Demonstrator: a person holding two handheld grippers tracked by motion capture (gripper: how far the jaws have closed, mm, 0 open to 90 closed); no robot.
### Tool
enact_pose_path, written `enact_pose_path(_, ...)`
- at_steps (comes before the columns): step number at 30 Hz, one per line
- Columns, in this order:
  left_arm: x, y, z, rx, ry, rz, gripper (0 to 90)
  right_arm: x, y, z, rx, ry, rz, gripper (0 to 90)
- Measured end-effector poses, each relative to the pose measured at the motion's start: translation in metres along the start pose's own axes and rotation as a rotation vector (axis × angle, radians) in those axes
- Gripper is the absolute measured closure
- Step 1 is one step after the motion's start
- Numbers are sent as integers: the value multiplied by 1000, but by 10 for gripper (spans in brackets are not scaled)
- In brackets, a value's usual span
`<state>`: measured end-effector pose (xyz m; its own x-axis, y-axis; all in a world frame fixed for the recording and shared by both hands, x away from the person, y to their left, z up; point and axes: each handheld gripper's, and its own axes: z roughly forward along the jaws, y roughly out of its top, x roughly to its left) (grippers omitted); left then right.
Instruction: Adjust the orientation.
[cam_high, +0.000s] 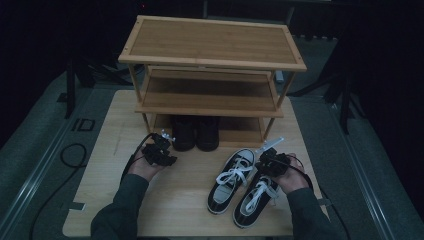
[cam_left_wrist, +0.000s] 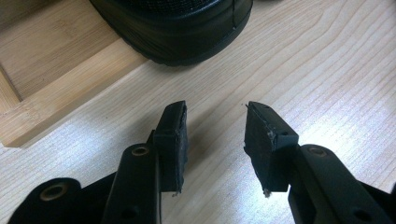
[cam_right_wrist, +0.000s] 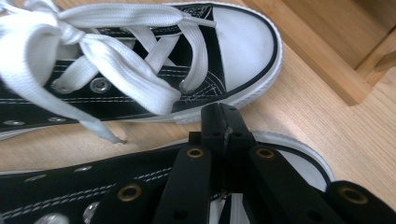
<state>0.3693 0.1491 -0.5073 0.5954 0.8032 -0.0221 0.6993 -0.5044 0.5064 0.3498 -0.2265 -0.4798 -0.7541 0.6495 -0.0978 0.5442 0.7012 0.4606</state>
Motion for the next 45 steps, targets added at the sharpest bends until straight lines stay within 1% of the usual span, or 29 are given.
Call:
enact_pose_path(10, -1, -1, 0, -3, -2, -1, 593, 3, 8, 19, 71, -5, -11, 900)
enact_pose_path(14, -1, -1, 1, -4, -3, -2, 593, 4, 10, 23, 97, -17, -39, 900)
enact_pose_path(19, -1, -1, 1, -3, -3, 1, 593, 3, 12, 23, 103, -15, -44, 900)
enact_pose_path(26, -3, 0, 3, 1, -7, 3, 593, 4, 18, 28, 93, -17, -29, 900)
enact_pose_path(28, -3, 0, 3, 0, -9, 2, 593, 4, 22, 29, 99, -20, -44, 900)
enact_pose_path(29, -3, 0, 3, 0, -9, 2, 593, 5, 24, 30, 105, -21, -34, 900)
enact_pose_path(30, -3, 0, 3, 0, -8, 2, 593, 5, 25, 30, 104, -20, -36, 900)
enact_pose_path(31, -3, -1, 3, -1, -10, 1, 593, 4, 27, 31, 103, -19, -47, 900)
enact_pose_path(36, -3, -1, 4, 3, -10, 2, 593, 6, 32, 34, 104, -16, -54, 900)
enact_pose_path(42, -2, -2, 4, 3, -11, 1, 593, 7, 38, 37, 101, -8, -56, 900)
enact_pose_path(43, -2, -2, 4, 2, -12, 1, 593, 8, 39, 37, 103, -5, -47, 900)
enact_pose_path(45, -2, -2, 4, 1, -12, 1, 593, 8, 39, 38, 102, -7, -52, 900)
